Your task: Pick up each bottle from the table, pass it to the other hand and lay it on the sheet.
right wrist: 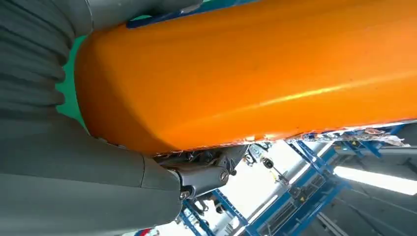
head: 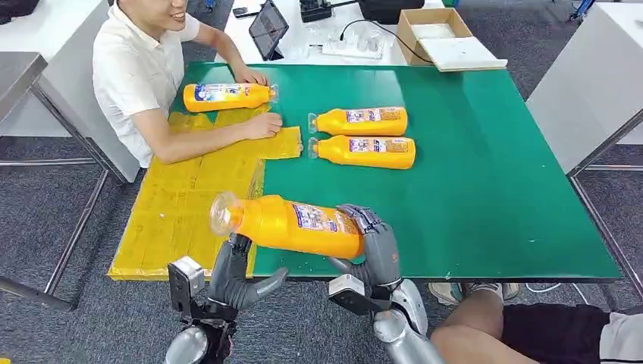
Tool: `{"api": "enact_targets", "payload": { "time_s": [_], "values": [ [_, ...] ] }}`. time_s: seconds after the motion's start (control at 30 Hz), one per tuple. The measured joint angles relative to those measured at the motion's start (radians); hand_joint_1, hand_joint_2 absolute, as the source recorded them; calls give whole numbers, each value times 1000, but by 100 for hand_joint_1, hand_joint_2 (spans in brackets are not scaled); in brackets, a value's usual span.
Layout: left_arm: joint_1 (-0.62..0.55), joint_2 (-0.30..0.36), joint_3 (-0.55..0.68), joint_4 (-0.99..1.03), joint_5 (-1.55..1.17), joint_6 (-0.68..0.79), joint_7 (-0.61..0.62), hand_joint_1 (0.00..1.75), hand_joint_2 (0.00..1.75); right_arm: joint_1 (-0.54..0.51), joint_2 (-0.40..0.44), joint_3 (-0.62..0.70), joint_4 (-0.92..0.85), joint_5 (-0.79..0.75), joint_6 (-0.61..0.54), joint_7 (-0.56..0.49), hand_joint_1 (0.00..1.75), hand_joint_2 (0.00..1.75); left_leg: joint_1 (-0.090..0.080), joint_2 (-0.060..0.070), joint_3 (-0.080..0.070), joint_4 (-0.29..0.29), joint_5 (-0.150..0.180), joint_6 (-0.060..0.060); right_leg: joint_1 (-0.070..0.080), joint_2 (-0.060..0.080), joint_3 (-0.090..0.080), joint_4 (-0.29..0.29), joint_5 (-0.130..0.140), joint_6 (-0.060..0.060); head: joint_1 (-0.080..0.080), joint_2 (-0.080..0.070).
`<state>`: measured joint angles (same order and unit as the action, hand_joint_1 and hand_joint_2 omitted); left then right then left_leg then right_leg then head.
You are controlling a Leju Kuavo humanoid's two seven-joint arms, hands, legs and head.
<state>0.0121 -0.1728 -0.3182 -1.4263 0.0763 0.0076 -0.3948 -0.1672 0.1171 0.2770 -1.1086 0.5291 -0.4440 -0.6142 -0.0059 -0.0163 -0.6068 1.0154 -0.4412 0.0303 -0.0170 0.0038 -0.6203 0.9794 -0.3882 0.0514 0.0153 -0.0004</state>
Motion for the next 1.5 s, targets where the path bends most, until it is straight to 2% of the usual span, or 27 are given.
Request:
{"api": "enact_targets", "payload": {
  "time_s": [0.5,0.57,0.63,0.93,0.97,1.0,1.03,1.2,1.23,1.27,1.3,1.33,1.5],
  "values": [
    [-5,-3,-15,-4,0,2,-53,0,175,-6,22,52,36,7,6,-1,175,175,0,0,0,0,0,0,0,0,0,0,0,0,0,0],
    [-6,-9,-32,-30,17,0,-66,0,175,-14,45,100,85,11,12,-6,175,175,0,0,0,0,0,0,0,0,0,0,0,0,0,0],
    [-37,-24,-49,-24,292,-99,43,0,175,-78,114,192,261,-9,-20,-18,175,175,0,0,0,0,0,0,0,0,0,0,0,0,0,0],
    [-51,-25,-46,-18,398,-96,71,3,175,-143,154,217,397,-55,-54,-35,175,175,0,1,0,0,1,0,0,0,-1,0,0,0,0,0],
    [-51,-25,-46,-18,406,-96,76,73,175,-148,155,220,407,-57,-62,-37,175,175,0,1,0,0,1,0,0,0,-1,0,0,0,0,0],
    [-53,-24,-46,-15,420,-98,85,73,175,-153,155,224,419,-60,-71,-38,175,175,0,1,0,0,1,0,0,0,-1,0,0,0,0,0],
    [-55,-24,-46,-11,434,-99,96,175,175,-158,156,227,430,-60,-77,-38,175,175,0,1,0,0,0,0,0,0,-1,0,0,0,0,0],
    [-63,-16,-47,11,451,-105,109,175,175,-171,159,238,466,-66,-78,-38,175,175,0,1,0,0,1,0,0,0,-1,0,0,0,0,0],
    [-65,-16,-47,15,450,-105,106,175,175,-173,161,239,471,-66,-77,-38,138,175,0,1,0,0,0,0,0,0,-1,0,0,0,0,0],
    [-66,-14,-47,18,448,-105,102,175,175,-175,163,239,475,-66,-77,-38,37,175,0,1,0,0,0,0,0,0,-1,0,0,0,0,0],
    [-66,-13,-47,19,442,-105,94,175,175,-177,164,240,478,-68,-76,-38,0,175,0,1,0,0,0,0,0,0,-1,0,0,0,0,0],
    [-66,-13,-47,21,431,-103,82,175,175,-178,166,242,481,-70,-74,-39,0,0,0,1,0,0,1,0,0,0,-1,0,0,0,0,0],
    [-73,-13,-48,23,358,-49,39,175,175,-175,168,270,489,-90,-60,-37,0,0,0,1,0,0,0,0,0,0,-1,0,0,0,0,0]
  ]
}}
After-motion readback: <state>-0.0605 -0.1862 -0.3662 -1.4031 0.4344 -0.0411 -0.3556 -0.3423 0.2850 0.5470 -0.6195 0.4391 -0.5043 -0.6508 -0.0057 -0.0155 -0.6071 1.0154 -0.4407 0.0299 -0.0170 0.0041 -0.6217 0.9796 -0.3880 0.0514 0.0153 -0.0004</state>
